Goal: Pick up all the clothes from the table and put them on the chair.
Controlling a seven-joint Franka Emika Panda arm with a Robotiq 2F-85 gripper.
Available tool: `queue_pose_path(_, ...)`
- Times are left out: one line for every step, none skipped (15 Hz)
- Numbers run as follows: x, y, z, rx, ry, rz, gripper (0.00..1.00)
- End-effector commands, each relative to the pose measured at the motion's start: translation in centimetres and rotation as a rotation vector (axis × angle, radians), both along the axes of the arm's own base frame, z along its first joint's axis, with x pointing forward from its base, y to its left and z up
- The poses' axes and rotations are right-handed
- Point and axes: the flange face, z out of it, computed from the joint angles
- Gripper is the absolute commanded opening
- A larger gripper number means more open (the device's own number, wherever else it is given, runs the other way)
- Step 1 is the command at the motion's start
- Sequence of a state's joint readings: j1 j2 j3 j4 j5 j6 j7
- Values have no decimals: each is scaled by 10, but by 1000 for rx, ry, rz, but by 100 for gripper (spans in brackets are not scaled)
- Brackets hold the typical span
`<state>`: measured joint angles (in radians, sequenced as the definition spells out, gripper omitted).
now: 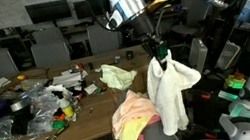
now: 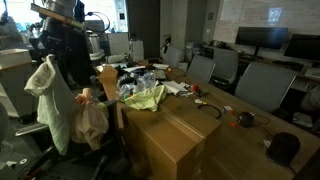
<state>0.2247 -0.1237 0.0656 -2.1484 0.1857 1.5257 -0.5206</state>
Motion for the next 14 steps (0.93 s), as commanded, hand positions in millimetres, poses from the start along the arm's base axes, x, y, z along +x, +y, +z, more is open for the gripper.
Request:
queue_pose_path(31, -13, -14, 81, 44, -109, 2)
queue_pose_path(35, -18, -19, 95, 58, -138, 2)
queue_pose_path(40, -23, -24, 105, 66, -168, 2)
queue_pose_path(42, -28, -29, 116, 80, -190, 2)
queue_pose_path(45, -32, -32, 125, 88, -211, 2)
queue_pose_path(48, -35, -35, 126, 94, -233, 2)
queue_pose_path(50, -37, -39, 121, 93, -250, 2)
queue_pose_path(51, -38, -41, 108, 92, -262, 2)
queue_pose_path(52, -39, -44, 95, 90, -272, 2)
queue_pose_path(52, -39, -46, 78, 90, -279, 2)
queue_pose_path(53, -38, -48, 67, 91, -283, 2)
queue_pose_path(53, -35, -49, 48, 84, -286, 2)
queue_pose_path(53, -31, -50, 29, 82, -284, 2)
queue_pose_path(53, -27, -51, 9, 74, -285, 2)
